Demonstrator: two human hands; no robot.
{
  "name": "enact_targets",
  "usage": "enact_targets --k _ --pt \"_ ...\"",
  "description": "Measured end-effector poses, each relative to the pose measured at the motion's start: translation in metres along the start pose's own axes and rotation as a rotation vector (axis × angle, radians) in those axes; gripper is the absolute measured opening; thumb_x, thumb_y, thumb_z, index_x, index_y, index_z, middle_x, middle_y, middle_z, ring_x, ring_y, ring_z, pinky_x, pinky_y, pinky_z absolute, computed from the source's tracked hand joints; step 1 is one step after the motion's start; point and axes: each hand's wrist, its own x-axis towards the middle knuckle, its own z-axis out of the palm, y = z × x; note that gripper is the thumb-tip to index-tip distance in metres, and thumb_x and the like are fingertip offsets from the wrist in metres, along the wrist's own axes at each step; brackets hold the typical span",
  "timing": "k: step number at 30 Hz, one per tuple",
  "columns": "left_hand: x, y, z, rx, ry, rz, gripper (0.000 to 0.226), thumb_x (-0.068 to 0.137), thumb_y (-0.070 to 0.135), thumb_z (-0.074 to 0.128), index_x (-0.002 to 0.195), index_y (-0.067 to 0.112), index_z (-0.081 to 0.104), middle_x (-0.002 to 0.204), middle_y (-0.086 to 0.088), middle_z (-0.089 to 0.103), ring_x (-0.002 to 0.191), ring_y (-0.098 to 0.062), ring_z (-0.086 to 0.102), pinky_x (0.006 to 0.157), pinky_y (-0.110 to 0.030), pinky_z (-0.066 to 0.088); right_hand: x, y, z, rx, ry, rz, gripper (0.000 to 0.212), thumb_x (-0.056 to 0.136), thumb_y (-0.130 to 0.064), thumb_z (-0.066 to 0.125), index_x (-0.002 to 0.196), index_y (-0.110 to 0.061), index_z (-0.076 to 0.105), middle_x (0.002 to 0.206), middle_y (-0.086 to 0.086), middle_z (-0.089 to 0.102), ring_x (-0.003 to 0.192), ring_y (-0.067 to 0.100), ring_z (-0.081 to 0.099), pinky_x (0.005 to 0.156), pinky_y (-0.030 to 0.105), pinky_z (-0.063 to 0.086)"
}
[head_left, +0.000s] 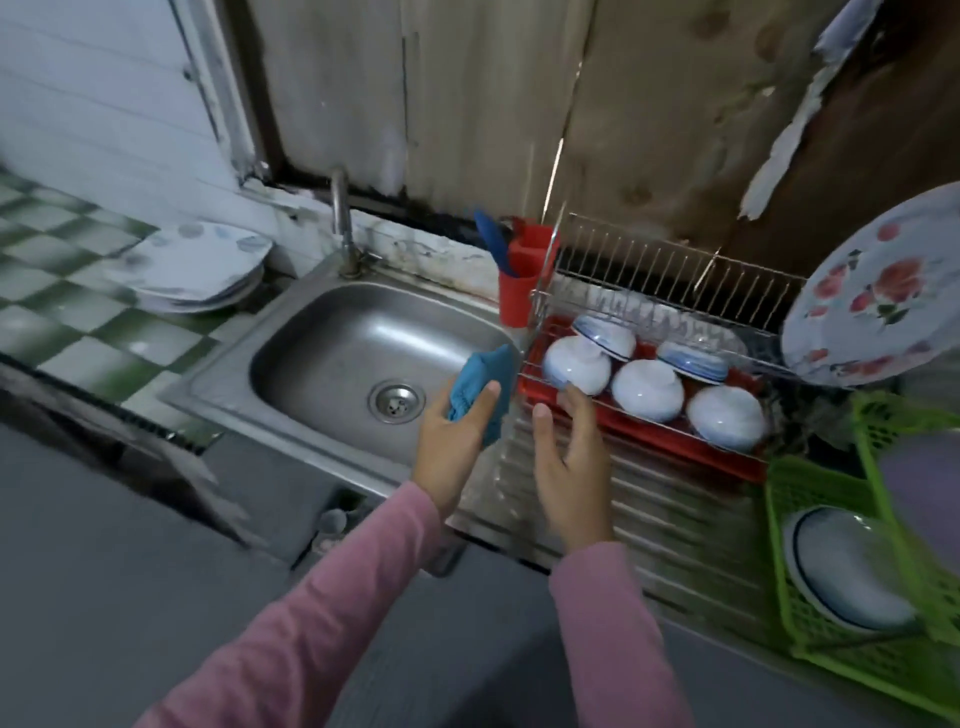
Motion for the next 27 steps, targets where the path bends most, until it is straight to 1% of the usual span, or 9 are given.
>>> enact_targets --k 3,7,10,11,13,16,20,24,27 --pt "-0.008 0.005 -0.064 0.037 0.075 -0.004 0.025 0.095 0.021 0.062 0.118 0.012 0.064 0.095 -0.004 0.068 0.080 -0.011 0.065 0.069 -0.024 0.054 -0.026 -0.015 0.054 0.038 -0.162 0.055 0.050 0.101 -0.040 0.049 0.147 -0.022 0.040 0.149 0.000 0.047 0.135 0.011 0.045 0.110 0.029 0.038" --pt "-0.018 0.016 -0.146 0.055 0.178 0.019 0.017 0.096 0.017 0.061 0.112 0.018 0.066 0.092 -0.003 0.066 0.081 -0.015 0.060 0.071 -0.030 0.050 -0.051 -0.039 0.120 0.036 -0.291 0.061 0.038 0.102 -0.038 0.048 0.138 -0.025 0.047 0.137 -0.006 0.053 0.124 0.005 0.048 0.103 0.021 0.035" --pt "-0.023 0.024 -0.205 0.053 0.242 0.009 0.023 0.096 0.020 0.061 0.119 0.019 0.064 0.098 -0.007 0.068 0.081 -0.016 0.063 0.070 -0.031 0.054 -0.065 -0.056 0.165 0.051 -0.378 0.071 0.030 0.103 -0.037 0.048 0.131 -0.026 0.052 0.118 -0.014 0.057 0.103 -0.007 0.054 0.085 0.001 0.037" --pt "-0.022 0.027 -0.224 0.041 0.267 0.015 0.022 0.096 0.021 0.061 0.118 0.020 0.064 0.100 -0.006 0.068 0.082 -0.014 0.064 0.070 -0.028 0.056 -0.068 -0.060 0.179 0.064 -0.398 0.084 0.027 0.103 -0.036 0.048 0.127 -0.026 0.053 0.113 -0.016 0.057 0.102 -0.006 0.055 0.079 -0.003 0.035" --pt "-0.020 0.031 -0.258 0.045 0.344 0.027 0.022 0.096 0.020 0.061 0.118 0.018 0.064 0.101 -0.004 0.068 0.080 -0.009 0.064 0.067 -0.020 0.053 -0.075 -0.064 0.207 0.086 -0.437 0.106 0.025 0.103 -0.037 0.049 0.125 -0.027 0.054 0.114 -0.014 0.059 0.112 0.005 0.057 0.084 0.004 0.038" --pt "-0.013 0.035 -0.297 0.041 0.440 0.031 0.031 0.096 0.019 0.060 0.126 0.010 0.061 0.099 0.000 0.066 0.083 -0.008 0.062 0.076 -0.024 0.050 -0.079 -0.069 0.243 0.090 -0.492 0.139 0.020 0.103 -0.040 0.047 0.121 -0.035 0.053 0.123 -0.009 0.060 0.117 0.009 0.055 0.094 0.024 0.043" --pt "0.008 0.038 -0.337 0.025 0.484 0.012 0.024 0.096 0.021 0.060 0.120 0.020 0.063 0.098 0.000 0.066 0.088 -0.013 0.061 0.073 -0.025 0.052 -0.072 -0.083 0.289 0.114 -0.514 0.172 0.021 0.103 -0.037 0.048 0.122 -0.032 0.053 0.120 -0.011 0.061 0.114 0.006 0.055 0.086 0.014 0.041" --pt "0.052 0.049 -0.374 0.012 0.522 0.005 0.029 0.096 0.021 0.060 0.125 0.016 0.062 0.098 0.001 0.066 0.089 -0.014 0.062 0.074 -0.025 0.051 -0.050 -0.095 0.342 0.114 -0.535 0.181 0.027 0.103 -0.039 0.047 0.127 -0.029 0.054 0.122 -0.012 0.060 0.116 0.006 0.054 0.090 0.019 0.039" --pt "0.097 0.065 -0.404 0.017 0.515 0.014 0.026 0.097 0.021 0.060 0.122 0.019 0.062 0.097 0.002 0.066 0.087 -0.013 0.063 0.073 -0.024 0.051 -0.021 -0.104 0.388 0.124 -0.552 0.187 0.030 0.104 -0.035 0.045 0.131 -0.025 0.053 0.121 -0.012 0.058 0.113 0.002 0.052 0.077 -0.001 0.036"
